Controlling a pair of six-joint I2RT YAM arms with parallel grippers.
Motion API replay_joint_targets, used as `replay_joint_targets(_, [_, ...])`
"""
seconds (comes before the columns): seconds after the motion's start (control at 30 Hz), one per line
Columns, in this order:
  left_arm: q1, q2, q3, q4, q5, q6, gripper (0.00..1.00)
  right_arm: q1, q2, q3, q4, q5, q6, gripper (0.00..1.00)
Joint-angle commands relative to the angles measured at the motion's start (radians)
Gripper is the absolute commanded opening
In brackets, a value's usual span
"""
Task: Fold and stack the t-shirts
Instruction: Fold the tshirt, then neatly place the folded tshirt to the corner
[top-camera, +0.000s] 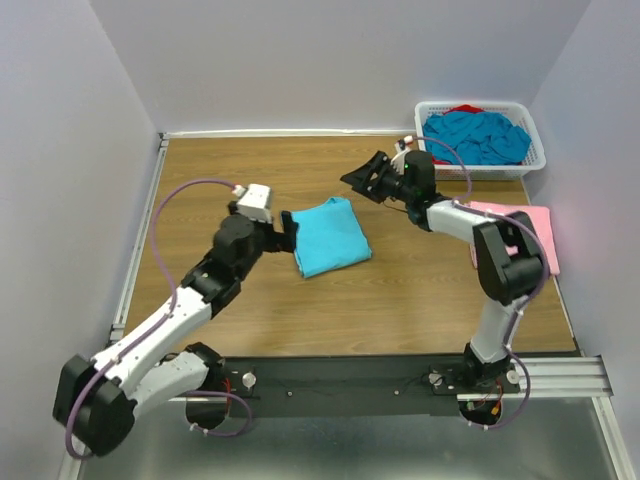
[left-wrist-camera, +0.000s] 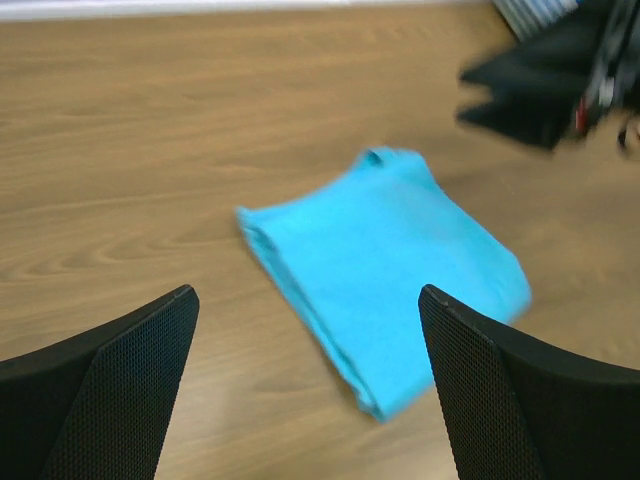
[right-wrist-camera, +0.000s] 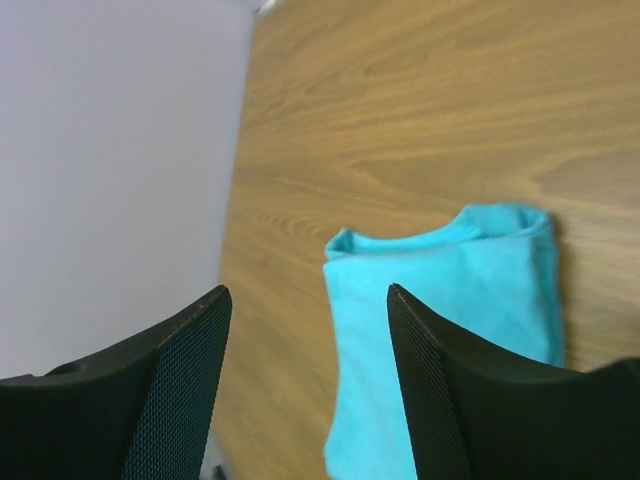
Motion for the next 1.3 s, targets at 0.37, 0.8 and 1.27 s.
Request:
replay_joint_targets(0.37, [-0.510,0.739,0.522,-0.215,-0.229,0.213,0.82,-0.254,-0.428,-0.269,-0.693,0.400,-0.454,0.82])
replay_joint_targets(0.8, [-0.522,1.104,0.791,-0.369,-0.250,0.283,0.56,-0.307,-0.486,-0.306,-0.701,0.317,-0.457,0.82])
replay_joint_targets(1.27, [-0.516,1.193,0.788,-0.369,-0.260,0.280,0.45,-0.307,-0.463,-0.299,-0.670,0.176,-0.463,0.81])
